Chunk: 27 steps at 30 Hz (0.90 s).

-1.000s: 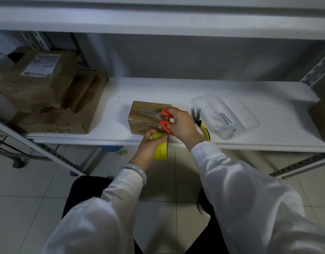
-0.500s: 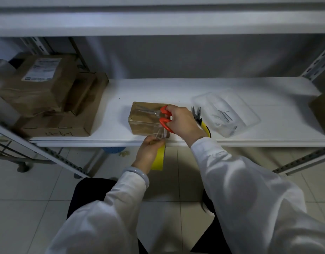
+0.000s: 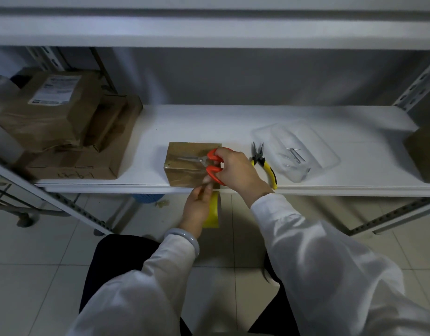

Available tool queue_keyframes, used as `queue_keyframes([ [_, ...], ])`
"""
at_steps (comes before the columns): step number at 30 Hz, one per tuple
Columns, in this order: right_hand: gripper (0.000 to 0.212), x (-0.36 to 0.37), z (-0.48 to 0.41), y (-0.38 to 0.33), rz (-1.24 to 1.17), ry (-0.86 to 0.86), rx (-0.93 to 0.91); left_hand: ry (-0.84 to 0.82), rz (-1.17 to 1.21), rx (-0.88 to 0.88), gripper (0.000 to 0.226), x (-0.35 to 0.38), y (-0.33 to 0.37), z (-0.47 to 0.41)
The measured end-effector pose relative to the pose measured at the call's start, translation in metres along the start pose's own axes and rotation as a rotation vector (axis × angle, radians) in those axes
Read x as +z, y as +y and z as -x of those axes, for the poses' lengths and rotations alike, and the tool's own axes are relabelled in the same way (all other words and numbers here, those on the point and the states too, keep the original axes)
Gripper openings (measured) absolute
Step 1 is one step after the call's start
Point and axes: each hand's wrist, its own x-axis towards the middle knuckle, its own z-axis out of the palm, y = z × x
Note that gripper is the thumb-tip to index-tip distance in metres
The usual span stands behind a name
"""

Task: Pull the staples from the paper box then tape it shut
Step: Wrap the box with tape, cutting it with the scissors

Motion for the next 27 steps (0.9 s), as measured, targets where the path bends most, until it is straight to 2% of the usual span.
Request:
queue_keyframes([
  [4,0.034,0.002,0.003,-0.001,0.047,0.062,-0.036,0.003,0.019,-0.038,0.043,0.003,0.002,-0.007],
  [8,0.034,0.003,0.003,-0.003,0.058,0.085,-0.055,-0.029,0.114,-0.076,0.031,0.002,0.0,-0.012],
  [10,0.033,0.004,0.004,-0.002,0.069,0.091,-0.059,-0.029,0.13,-0.087,0.037,0.001,-0.001,-0.011],
  [14,0.036,0.006,0.003,-0.006,0.106,0.102,-0.04,-0.006,0.03,-0.042,0.037,0.002,0.003,-0.007],
  [20,0.035,0.02,-0.001,-0.011,0.216,0.113,-0.045,0.004,-0.069,-0.03,0.023,0.002,-0.005,-0.025],
  [22,0.036,0.014,-0.004,-0.012,0.145,0.086,-0.018,0.028,-0.053,-0.022,0.023,-0.002,0.002,-0.019],
  [27,0.037,-0.01,-0.008,-0.008,-0.207,0.017,0.044,0.028,-0.02,-0.018,0.025,-0.007,0.01,-0.016],
])
